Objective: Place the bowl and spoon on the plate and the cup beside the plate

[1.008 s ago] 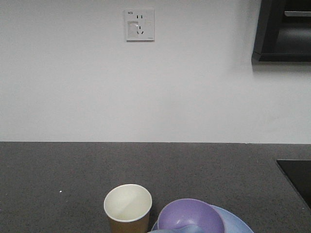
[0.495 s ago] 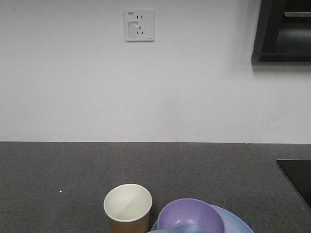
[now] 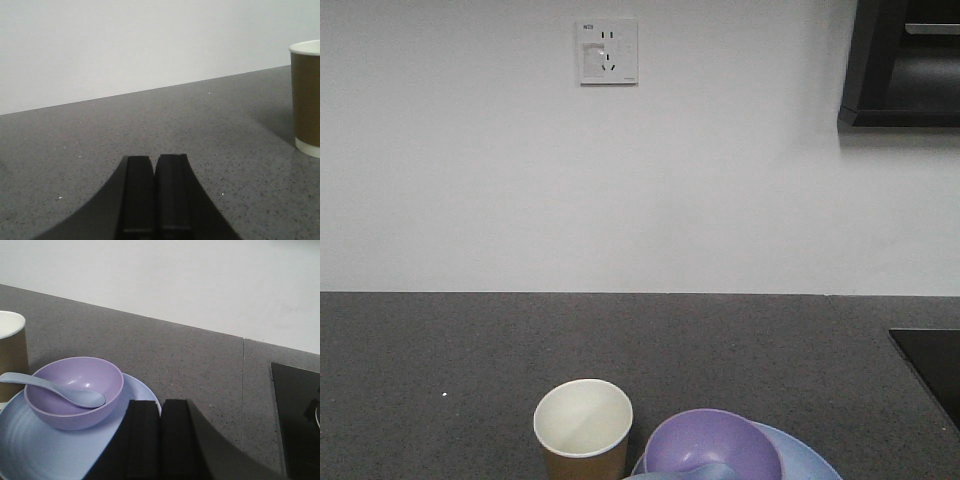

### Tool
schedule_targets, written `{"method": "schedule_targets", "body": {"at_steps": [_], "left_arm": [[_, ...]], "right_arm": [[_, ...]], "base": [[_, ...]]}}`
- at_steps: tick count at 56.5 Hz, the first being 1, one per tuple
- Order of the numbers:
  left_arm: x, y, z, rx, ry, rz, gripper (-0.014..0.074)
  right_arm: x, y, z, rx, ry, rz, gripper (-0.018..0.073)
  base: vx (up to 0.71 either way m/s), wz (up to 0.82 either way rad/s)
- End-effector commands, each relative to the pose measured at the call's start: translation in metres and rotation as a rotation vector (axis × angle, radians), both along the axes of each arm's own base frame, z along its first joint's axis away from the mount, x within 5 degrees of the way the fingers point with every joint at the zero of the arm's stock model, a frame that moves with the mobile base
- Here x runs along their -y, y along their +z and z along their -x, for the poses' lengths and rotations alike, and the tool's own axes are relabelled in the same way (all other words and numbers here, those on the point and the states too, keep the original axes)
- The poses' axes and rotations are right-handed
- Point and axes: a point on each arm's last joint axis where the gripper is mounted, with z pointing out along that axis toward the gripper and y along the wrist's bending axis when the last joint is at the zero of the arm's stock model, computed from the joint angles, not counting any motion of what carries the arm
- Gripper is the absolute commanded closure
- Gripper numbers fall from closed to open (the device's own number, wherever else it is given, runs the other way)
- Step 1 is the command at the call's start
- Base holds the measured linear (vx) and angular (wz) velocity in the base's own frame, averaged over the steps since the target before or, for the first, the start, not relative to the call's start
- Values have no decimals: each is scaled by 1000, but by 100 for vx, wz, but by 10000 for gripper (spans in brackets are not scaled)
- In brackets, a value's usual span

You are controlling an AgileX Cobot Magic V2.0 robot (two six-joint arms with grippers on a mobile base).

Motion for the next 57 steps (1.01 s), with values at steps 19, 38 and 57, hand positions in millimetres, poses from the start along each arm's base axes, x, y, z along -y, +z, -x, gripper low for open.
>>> {"method": "schedule_targets", "body": {"at_steps": [19,38,57], "left_arm": [[0,18,3,128,-3,30,603],[0,18,3,128,-3,30,603],[0,18,3,128,-3,30,603]], "right_arm": [[0,15,-3,93,-9,-3,568],[0,11,-5,102,-13,-11,568],[7,-80,-16,200,-144,-269,568]], "base": [[0,0],[0,0],[0,0]]}}
